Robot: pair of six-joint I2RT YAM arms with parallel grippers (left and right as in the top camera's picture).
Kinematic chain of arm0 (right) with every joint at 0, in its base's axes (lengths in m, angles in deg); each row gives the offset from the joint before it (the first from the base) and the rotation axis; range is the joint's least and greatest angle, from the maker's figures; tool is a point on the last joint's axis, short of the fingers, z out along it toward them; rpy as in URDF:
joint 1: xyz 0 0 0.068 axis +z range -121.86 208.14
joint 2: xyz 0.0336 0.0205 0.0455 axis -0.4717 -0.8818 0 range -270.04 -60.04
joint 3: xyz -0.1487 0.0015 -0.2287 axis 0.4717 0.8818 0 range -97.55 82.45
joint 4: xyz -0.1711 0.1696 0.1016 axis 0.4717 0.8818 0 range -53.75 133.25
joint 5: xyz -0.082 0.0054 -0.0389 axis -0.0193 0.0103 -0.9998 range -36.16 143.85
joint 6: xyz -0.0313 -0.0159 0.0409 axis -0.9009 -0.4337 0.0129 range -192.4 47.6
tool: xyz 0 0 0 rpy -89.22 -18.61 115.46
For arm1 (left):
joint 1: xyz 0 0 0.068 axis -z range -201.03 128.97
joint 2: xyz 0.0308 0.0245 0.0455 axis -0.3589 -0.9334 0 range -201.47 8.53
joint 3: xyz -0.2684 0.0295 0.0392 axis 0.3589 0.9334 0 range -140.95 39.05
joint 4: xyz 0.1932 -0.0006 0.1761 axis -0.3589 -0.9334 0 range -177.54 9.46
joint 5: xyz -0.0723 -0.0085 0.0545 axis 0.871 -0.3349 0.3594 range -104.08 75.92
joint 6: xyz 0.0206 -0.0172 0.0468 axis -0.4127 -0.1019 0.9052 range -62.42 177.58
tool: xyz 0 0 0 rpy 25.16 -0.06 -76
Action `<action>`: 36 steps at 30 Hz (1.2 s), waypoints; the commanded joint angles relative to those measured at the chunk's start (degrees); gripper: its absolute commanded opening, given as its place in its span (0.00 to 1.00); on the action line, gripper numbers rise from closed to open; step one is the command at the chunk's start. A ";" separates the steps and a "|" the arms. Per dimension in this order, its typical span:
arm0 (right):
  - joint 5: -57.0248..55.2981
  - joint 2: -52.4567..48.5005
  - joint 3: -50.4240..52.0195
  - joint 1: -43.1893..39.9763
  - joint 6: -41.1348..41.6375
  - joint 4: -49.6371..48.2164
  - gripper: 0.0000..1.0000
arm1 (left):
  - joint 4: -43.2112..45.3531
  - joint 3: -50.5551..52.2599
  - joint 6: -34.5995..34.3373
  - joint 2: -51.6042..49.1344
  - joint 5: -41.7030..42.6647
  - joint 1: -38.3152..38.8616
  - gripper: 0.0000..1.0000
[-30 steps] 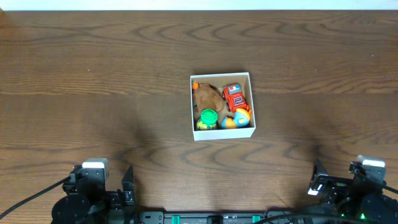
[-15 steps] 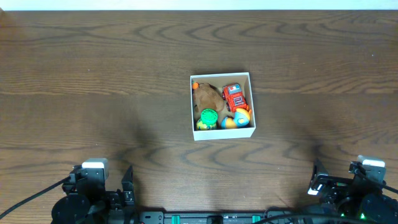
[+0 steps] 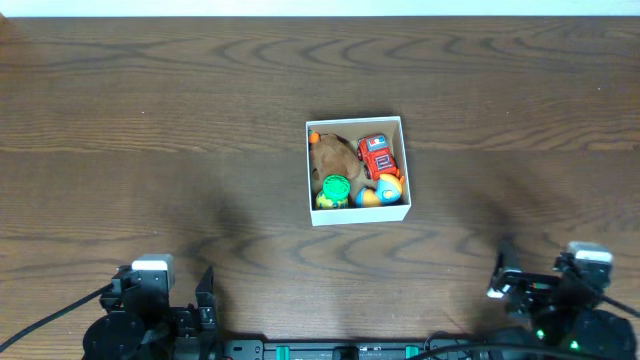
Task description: Pack container
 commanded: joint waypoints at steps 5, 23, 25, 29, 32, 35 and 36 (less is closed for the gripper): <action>8.00 6.34 16.52 -2.01 -5.95 -15.72 0.99 | -0.15 0.17 -0.52 0.24 -0.68 0.11 0.98; 9.38 6.56 39.04 -2.47 -17.40 -49.64 0.99 | -0.15 0.17 -0.52 0.24 -0.68 0.11 0.98; 9.35 6.56 39.04 -2.49 -17.49 -49.64 0.99 | -0.17 0.17 -0.52 0.24 -0.68 0.11 0.98; 9.38 6.54 39.04 -2.49 -17.49 -49.64 0.99 | -0.15 0.17 -0.52 0.24 -0.68 0.11 0.98; 9.38 6.54 39.04 -2.49 -17.49 -49.64 0.99 | -0.15 0.17 -0.52 0.24 -0.68 0.11 0.98; 9.38 6.54 39.04 -2.49 -17.49 -49.64 0.99 | -0.15 0.17 -0.52 0.24 -0.68 0.11 0.98; 9.38 6.54 39.04 -2.49 -17.49 -49.64 0.99 | -0.15 0.17 -0.52 0.24 -0.68 0.11 0.98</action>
